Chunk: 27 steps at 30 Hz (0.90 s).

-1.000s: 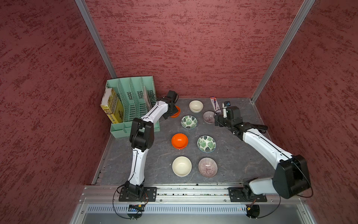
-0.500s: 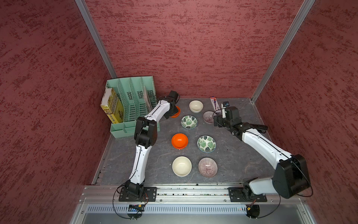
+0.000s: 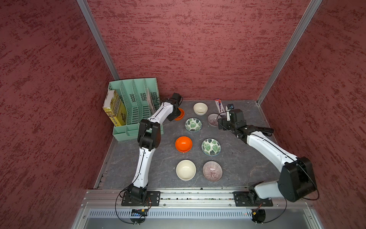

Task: Stack the bowls
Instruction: Pick up the bowl from the center of the board.

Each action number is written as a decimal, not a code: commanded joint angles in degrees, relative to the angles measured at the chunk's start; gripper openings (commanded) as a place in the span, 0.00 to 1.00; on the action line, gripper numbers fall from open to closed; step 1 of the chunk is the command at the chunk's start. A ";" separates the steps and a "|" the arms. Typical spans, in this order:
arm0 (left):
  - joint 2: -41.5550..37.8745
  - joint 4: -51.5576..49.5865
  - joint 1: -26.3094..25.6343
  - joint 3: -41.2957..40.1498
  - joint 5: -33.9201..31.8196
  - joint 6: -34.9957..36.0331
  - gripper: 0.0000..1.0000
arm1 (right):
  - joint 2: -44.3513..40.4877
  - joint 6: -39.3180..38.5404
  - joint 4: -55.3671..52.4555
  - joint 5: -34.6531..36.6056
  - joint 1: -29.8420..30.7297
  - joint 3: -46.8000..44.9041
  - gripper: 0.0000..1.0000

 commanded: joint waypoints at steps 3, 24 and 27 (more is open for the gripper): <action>2.47 -0.15 0.59 1.44 0.80 -0.23 0.44 | -0.11 -0.44 0.30 1.33 0.60 0.85 0.99; -9.92 8.24 -0.09 -9.14 -1.84 0.83 0.00 | -0.12 0.62 0.39 1.31 1.53 -0.44 0.98; -15.38 9.23 -0.88 -11.98 -2.98 2.30 0.00 | -0.58 0.87 0.41 0.95 1.91 -0.55 0.98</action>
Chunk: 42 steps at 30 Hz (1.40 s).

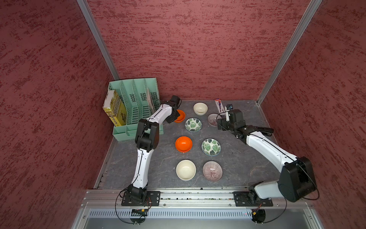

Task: Stack the bowls
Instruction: Pick up the bowl from the center of the board, then place the bowl in the bowl.

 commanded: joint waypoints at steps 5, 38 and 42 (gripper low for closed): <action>-17.93 5.40 -3.10 -10.36 1.95 6.57 0.00 | -1.00 0.89 -0.57 0.92 1.19 -0.17 0.98; -35.07 3.65 -13.10 -42.95 11.67 11.77 0.00 | -4.21 2.61 -5.02 1.15 1.33 0.58 0.99; -34.07 3.31 -13.14 -43.30 10.99 11.95 0.00 | -4.05 2.90 -4.84 0.74 1.31 0.42 0.99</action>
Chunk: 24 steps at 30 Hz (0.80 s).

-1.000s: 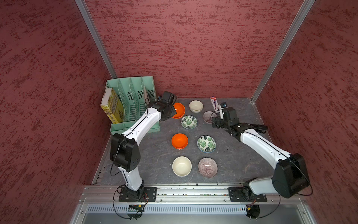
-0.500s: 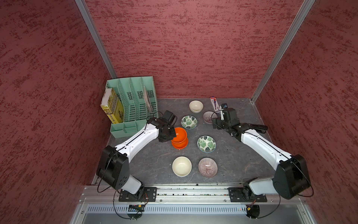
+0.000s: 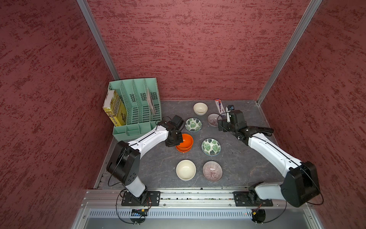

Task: Stack the bowls
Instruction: Place the bowl in the bowl.

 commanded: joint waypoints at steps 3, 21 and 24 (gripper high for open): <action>1.83 1.13 -0.03 -0.04 -1.07 1.25 0.00 | -0.90 1.01 -0.36 -0.45 0.62 0.25 0.99; 5.03 1.31 0.11 0.24 -0.85 1.47 0.16 | -1.56 1.18 -0.18 -1.12 0.69 -0.70 0.99; 4.86 0.88 0.06 0.45 -0.77 1.73 0.21 | -1.13 1.42 -0.06 -1.64 0.68 -0.63 0.98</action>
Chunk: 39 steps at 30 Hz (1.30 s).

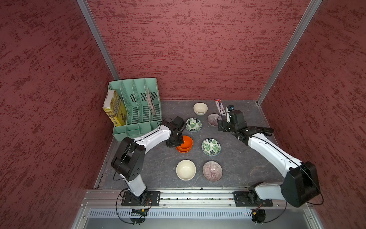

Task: Stack the bowls
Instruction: Place the bowl in the bowl.

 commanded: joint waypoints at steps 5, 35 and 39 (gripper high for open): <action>1.02 -2.36 0.09 1.98 -0.97 1.89 0.37 | -0.45 0.87 0.22 -1.51 0.77 -0.27 0.98; 2.67 -4.25 0.16 4.47 -3.69 6.32 0.05 | 2.47 1.85 2.10 -2.01 2.36 -1.04 0.98; 2.33 -3.98 0.17 4.40 -3.88 6.06 0.10 | 2.66 2.00 2.13 -2.02 2.44 -1.20 0.99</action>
